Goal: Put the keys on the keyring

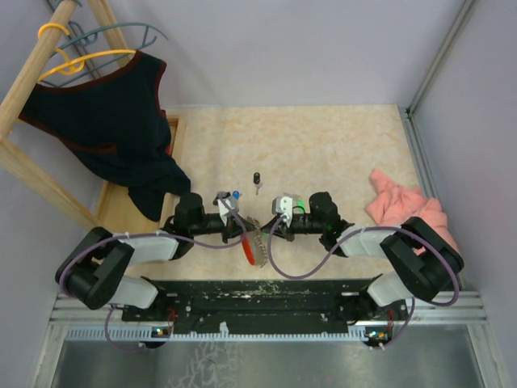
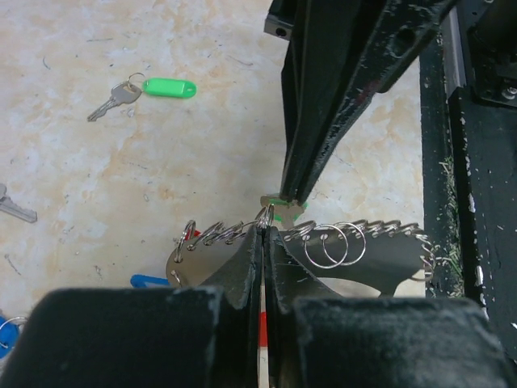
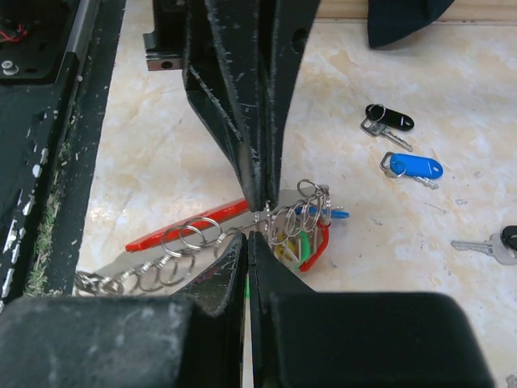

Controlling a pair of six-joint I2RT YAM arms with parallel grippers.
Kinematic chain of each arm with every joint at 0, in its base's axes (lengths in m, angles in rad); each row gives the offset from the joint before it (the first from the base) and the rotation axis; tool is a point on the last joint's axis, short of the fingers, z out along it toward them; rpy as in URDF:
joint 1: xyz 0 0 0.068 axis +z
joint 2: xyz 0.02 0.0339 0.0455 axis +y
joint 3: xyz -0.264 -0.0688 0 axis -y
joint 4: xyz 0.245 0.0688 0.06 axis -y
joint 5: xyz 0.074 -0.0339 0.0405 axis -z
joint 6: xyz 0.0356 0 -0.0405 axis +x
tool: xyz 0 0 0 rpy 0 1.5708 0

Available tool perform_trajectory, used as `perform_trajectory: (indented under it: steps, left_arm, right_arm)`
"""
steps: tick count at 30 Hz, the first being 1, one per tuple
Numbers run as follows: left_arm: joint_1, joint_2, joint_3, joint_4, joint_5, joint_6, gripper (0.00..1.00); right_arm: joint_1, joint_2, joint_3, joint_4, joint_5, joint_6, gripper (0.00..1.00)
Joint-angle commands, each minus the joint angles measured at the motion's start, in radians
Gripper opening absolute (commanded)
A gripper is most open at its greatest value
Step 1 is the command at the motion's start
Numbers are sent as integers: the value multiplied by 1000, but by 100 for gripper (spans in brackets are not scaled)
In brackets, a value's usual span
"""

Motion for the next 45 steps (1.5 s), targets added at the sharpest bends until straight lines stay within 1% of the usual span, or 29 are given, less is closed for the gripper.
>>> perform_trajectory:
  steps: [1,5,11,15,17,21,23,26,27,29,35,40,45]
  left_arm:
    - [-2,24,25,95,-13,-77,2]
    - [-2,39,27,117,6,-94,2]
    - [-2,12,3,125,16,-51,2]
    - [0,-14,-19,121,0,-20,2]
    - [1,-22,-25,127,4,-10,2]
    - [4,-34,-46,164,22,0,2]
    - [6,-38,-53,171,26,5,2]
    - [7,-44,-58,179,31,9,2]
    - [8,-46,-61,184,31,10,2]
    - [8,-47,-64,195,45,8,2]
    - [9,-31,-58,219,105,-7,2]
    - [11,-32,-57,221,124,-6,2]
    - [22,-32,-58,226,137,-9,2]
  right_arm:
    - [25,-45,1,-21,-9,-94,0]
    - [29,-45,4,-23,-12,-103,0]
    - [15,-55,17,-40,68,11,0]
    - [15,-131,17,-146,122,87,0]
    - [16,-181,10,-212,185,141,0]
    - [20,-268,44,-428,332,245,0]
    - [28,-279,67,-528,421,297,0]
    - [38,-269,108,-664,463,341,0]
    - [42,-267,113,-671,463,347,0]
    - [45,-273,96,-625,428,345,0]
    - [42,-279,43,-377,261,284,0]
    - [15,-215,51,-249,113,214,0]
    - [12,-168,70,-191,12,147,0]
